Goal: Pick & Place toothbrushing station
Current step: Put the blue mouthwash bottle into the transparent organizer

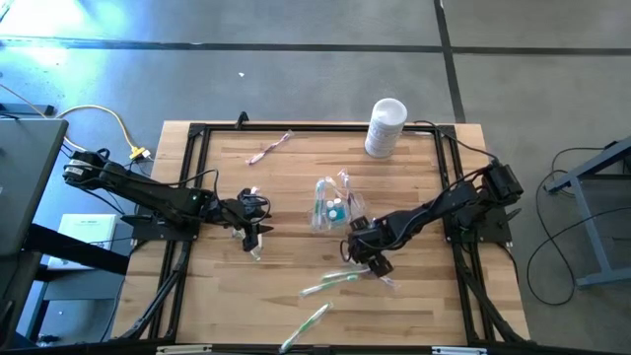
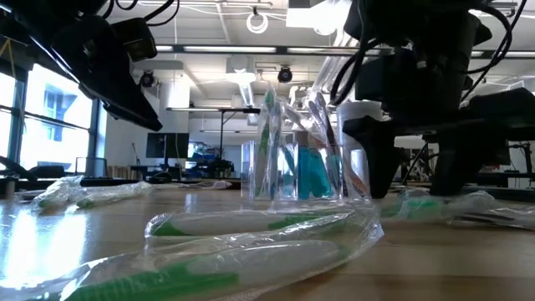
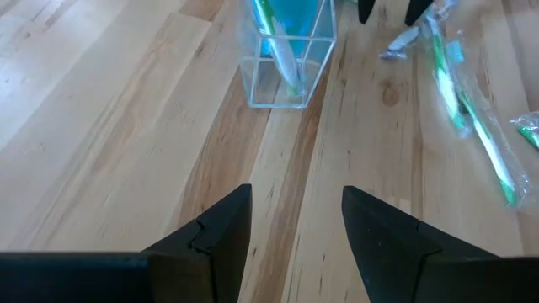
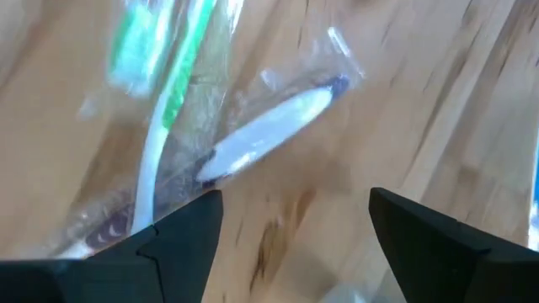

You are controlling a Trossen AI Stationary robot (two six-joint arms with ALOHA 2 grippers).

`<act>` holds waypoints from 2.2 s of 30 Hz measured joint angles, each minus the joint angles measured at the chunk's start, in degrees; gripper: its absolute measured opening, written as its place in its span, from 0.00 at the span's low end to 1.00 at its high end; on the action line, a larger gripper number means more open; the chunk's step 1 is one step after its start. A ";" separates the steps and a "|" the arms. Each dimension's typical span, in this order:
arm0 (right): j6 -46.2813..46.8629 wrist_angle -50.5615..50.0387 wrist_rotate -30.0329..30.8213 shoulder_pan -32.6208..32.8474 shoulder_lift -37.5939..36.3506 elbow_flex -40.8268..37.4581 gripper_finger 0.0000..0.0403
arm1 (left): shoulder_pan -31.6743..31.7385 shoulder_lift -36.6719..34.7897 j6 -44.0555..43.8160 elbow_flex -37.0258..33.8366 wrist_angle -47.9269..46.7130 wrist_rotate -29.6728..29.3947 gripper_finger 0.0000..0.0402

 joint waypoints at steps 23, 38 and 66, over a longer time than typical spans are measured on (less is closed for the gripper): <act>-15.34 -8.07 8.00 1.16 -0.20 0.24 0.73 | 0.01 -0.02 0.00 -0.02 2.49 0.17 0.45; -16.44 -14.03 10.92 0.78 -0.22 0.22 0.73 | 0.00 -0.02 0.00 -0.02 2.51 0.13 0.45; -21.11 -15.40 4.32 -4.27 0.17 0.02 0.26 | 0.02 0.00 0.23 -0.02 2.51 -0.04 0.45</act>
